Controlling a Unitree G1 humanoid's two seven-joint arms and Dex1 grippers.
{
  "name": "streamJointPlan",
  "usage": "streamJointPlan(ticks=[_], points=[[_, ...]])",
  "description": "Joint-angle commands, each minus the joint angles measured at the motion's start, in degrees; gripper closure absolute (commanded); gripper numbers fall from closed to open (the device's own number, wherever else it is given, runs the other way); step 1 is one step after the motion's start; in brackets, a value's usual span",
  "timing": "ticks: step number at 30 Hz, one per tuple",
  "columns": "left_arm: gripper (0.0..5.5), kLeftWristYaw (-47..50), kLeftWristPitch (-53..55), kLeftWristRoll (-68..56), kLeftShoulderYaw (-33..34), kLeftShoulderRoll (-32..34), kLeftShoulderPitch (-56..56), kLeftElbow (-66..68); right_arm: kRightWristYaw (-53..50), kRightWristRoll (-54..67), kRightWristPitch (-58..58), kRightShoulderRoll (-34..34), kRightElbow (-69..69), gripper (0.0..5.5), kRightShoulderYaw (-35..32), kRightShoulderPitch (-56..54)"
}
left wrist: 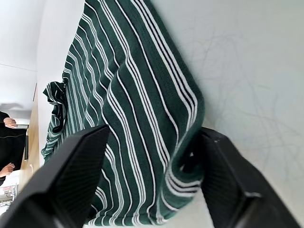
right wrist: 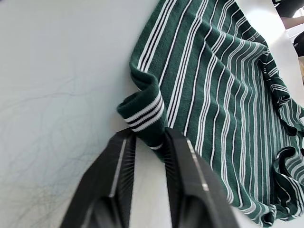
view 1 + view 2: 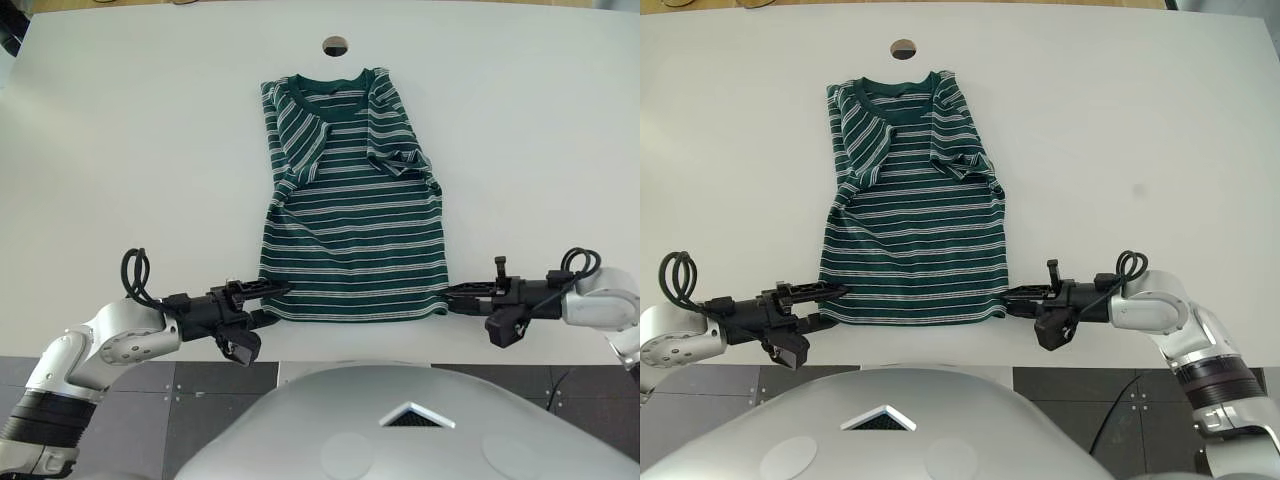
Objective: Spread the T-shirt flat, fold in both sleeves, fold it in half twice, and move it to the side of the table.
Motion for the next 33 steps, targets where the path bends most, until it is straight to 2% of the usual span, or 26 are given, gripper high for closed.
streamJointPlan(ticks=[1, 11, 13, 16, 18, 21, 23, 25, 27, 30, 33], points=[[3.26, -1.16, 1.68, 3.68, -2.05, 0.92, 0.75, 2.11, 0.52, -5.51, 2.64, -1.4, 2.45, 5.4, 2.32, 0.58], [5.1, 0.37, 1.81, 4.43, -3.83, 0.85, -0.11, 4.1, -1.05, -4.98, 2.92, -2.45, 2.83, 5.4, 3.97, -0.14], [5.35, 0.56, 1.88, 4.13, -3.96, 0.78, -0.19, 4.2, -1.23, -4.73, 3.02, -2.64, 2.7, 5.4, 4.29, -0.2], [5.35, -0.35, 3.08, 0.33, -4.01, 0.81, -0.47, 3.28, -0.83, -2.9, 3.64, -2.97, 1.99, 5.4, 4.93, -0.17], [5.35, -4.81, 11.46, -14.89, -6.15, 0.68, 1.33, -2.4, 1.01, 1.27, 5.91, -4.3, -0.52, 5.4, 5.57, 0.51], [5.35, -15.26, 28.49, -39.46, -10.3, 6.55, 7.63, -13.92, 7.03, 19.12, 19.42, -10.21, -12.94, 5.4, 6.31, 4.75], [5.35, -22.02, 36.25, -53.07, -9.2, 14.14, 11.89, -20.5, 10.47, 30.69, 28.98, -15.81, -20.97, 5.4, 5.13, 8.06], [5.35, -27.66, 39.59, -64.95, -4.96, 20.35, 16.32, -26.19, 14.14, 40.75, 36.63, -21.28, -26.76, 5.4, 2.95, 10.68], [5.35, -31.82, 40.48, -69.82, -0.8, 22.33, 19.72, -28.14, 16.51, 46.62, 41.22, -23.52, -29.62, 5.4, 0.76, 12.04], [5.35, -34.55, 41.37, -70.77, 4.09, 21.26, 22.79, -28.88, 16.67, 50.15, 46.15, -23.03, -31.84, 5.4, -3.03, 12.58], [5.35, -29.2, 43.98, -70.32, 5.1, 14.12, 16.44, -27.42, 12.59, 47.28, 47.9, -16.59, -32.78, 5.4, -4.72, 9.3]])
